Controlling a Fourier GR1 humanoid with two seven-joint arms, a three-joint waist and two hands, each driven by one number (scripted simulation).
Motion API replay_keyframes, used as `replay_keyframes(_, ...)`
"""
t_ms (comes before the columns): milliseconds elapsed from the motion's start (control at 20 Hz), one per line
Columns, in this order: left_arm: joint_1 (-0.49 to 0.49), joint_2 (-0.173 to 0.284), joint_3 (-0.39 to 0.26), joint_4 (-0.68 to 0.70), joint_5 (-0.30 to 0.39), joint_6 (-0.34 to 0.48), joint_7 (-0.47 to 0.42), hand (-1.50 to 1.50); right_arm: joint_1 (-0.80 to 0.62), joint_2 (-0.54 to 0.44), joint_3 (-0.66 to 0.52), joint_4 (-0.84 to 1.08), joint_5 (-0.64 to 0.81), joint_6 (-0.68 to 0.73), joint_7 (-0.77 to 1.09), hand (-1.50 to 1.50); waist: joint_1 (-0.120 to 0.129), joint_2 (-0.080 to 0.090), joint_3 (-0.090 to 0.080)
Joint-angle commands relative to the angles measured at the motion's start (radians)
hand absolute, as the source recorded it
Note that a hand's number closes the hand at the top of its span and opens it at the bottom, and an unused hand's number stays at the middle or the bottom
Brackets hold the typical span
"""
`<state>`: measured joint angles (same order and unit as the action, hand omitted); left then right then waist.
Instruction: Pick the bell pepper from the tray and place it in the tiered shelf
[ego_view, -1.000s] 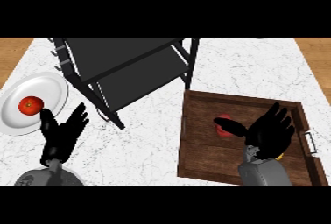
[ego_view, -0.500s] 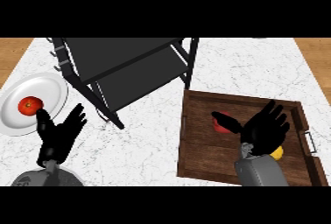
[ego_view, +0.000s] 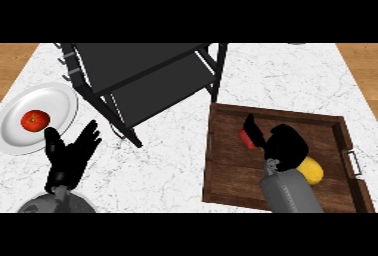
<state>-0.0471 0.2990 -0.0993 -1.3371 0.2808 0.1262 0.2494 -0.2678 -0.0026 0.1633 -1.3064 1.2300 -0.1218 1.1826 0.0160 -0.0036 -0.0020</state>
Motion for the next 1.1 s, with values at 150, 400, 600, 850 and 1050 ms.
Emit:
replay_keyframes(150, 0.022, -0.035, 0.007, 0.055, -0.025, -0.018, -0.061, 0.00, -0.060, 0.002, 0.106, 0.144, -0.047, -0.161, 0.152, 1.50, -0.006, 0.006, 0.002)
replay_keyframes(400, -0.039, -0.031, -0.018, -0.001, -0.021, -0.028, 0.006, 0.00, -0.116, 0.002, 0.371, 0.078, -0.272, 0.036, -0.239, 1.50, 0.068, 0.013, 0.007)
replay_keyframes(600, -0.073, -0.032, -0.052, 0.001, -0.029, -0.066, 0.011, 0.00, -0.146, 0.001, 0.603, 0.008, -0.406, 0.129, -0.495, 1.50, 0.183, 0.036, 0.011)
replay_keyframes(850, -0.082, -0.036, -0.028, 0.028, -0.036, -0.026, 0.027, 0.00, -0.194, 0.002, 0.774, -0.173, -0.586, 0.121, -0.657, 1.50, 0.065, 0.010, 0.004)
replay_keyframes(1050, -0.051, -0.003, 0.035, 0.043, 0.001, -0.033, 0.039, 0.00, -0.278, 0.002, 0.784, -0.427, -0.619, 0.127, -0.537, 1.50, 0.005, -0.002, 0.002)
